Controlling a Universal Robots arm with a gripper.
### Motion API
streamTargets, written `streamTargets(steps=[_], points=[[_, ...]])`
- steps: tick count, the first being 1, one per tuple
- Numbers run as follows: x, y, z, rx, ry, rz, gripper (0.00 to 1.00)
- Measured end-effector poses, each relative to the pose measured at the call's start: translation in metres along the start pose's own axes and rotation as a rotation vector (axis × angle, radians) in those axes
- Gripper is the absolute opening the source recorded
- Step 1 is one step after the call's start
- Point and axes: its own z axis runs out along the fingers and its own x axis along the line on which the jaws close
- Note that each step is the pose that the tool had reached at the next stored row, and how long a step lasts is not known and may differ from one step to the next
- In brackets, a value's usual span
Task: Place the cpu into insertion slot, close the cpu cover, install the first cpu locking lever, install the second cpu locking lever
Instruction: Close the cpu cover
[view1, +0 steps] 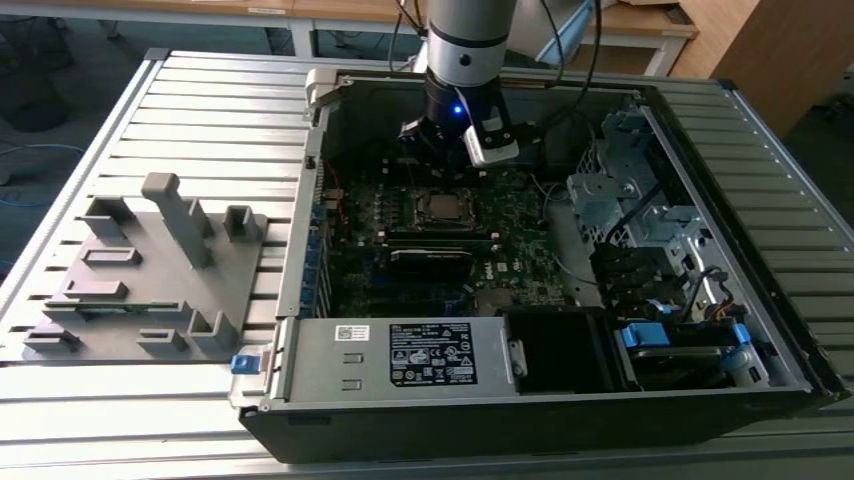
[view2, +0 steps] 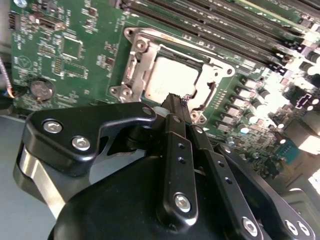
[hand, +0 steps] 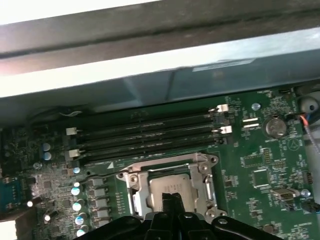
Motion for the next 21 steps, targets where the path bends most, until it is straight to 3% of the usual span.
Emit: streamTargets(steps=[5, 15, 21], points=[[0.0077, -0.0015, 0.0036, 0.0002, -0.0001, 0.0, 0.1], [0.0108, -0.0071, 0.0133, 0.0001, -0.0001, 0.0, 0.1], [0.0181, -0.0107, 0.0193, 0.0005, -0.0001, 0.0, 0.1]])
